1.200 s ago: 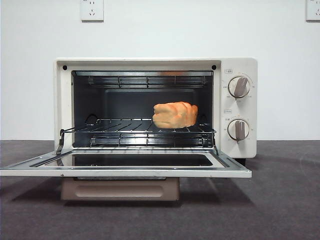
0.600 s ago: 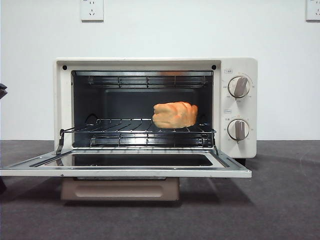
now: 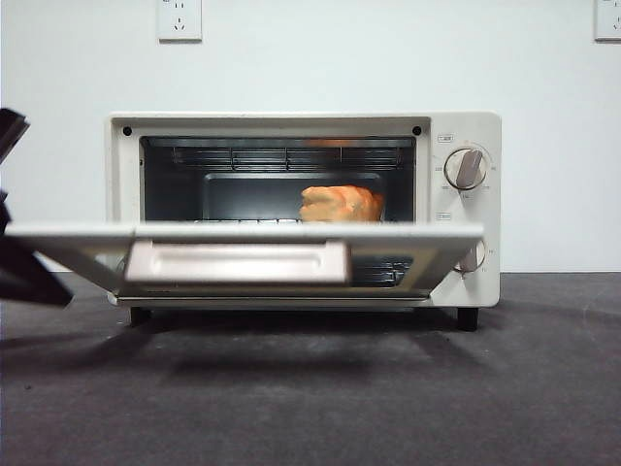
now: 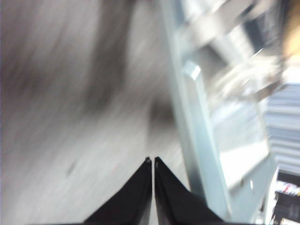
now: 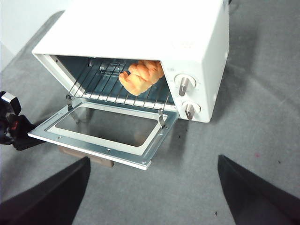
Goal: The left arm flap open the oven, the right arm pick bread and place it into oven, the left arm flap close the oven
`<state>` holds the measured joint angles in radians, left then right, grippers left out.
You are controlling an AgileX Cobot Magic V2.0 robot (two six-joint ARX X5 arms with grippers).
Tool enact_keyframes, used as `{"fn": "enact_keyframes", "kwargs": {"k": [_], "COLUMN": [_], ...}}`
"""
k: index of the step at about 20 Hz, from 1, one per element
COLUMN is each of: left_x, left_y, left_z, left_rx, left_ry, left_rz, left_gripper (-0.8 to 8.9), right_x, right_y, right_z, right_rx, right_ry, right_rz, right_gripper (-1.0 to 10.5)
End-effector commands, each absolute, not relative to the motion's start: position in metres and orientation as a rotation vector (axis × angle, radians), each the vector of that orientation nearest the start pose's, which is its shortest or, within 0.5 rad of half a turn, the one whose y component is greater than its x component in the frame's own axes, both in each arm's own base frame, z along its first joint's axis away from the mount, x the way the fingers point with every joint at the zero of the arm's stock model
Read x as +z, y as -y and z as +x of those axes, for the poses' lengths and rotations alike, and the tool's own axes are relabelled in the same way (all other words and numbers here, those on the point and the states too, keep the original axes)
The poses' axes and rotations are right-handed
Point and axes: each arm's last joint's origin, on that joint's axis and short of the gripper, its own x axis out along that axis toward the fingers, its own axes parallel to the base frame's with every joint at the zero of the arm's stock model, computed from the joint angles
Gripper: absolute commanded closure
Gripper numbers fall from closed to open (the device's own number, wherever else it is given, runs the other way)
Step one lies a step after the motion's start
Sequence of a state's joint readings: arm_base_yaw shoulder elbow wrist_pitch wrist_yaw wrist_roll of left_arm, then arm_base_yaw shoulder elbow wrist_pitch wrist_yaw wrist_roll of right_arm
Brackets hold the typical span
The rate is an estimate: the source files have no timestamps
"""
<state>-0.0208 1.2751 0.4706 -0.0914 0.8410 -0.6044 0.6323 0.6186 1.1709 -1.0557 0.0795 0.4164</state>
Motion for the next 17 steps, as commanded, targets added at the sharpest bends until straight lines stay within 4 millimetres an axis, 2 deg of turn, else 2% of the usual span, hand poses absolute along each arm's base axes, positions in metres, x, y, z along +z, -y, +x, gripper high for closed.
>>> {"fn": "enact_keyframes", "kwargs": {"k": [1,8,14,17], "left_x": [0.166,0.198,0.228,0.234], "left_y": [0.028,0.026,0.027,0.029], "left_z": [0.222,0.244,0.257,0.259], "left_rx": [-0.560,-0.551,-0.615,-0.677], "left_ry": [-0.999,-0.717,-0.662,-0.668], "left_rz": [-0.984,-1.131,-1.112,-1.092], "left_gripper": [7.98,7.98,7.98,7.98], "right_x": [0.397,0.397,0.397,0.397], "right_y": [-0.038,-0.038,-0.038,-0.038], "right_z": [0.055,0.055,0.055,0.055], "right_rx": [0.445,0.452,0.461,0.463], "right_ry": [-0.549,-0.539,-0.531,-0.530], "right_rz": [0.236,0.208,0.174,0.167], "right_gripper": [5.1,5.1,5.1,5.1]}}
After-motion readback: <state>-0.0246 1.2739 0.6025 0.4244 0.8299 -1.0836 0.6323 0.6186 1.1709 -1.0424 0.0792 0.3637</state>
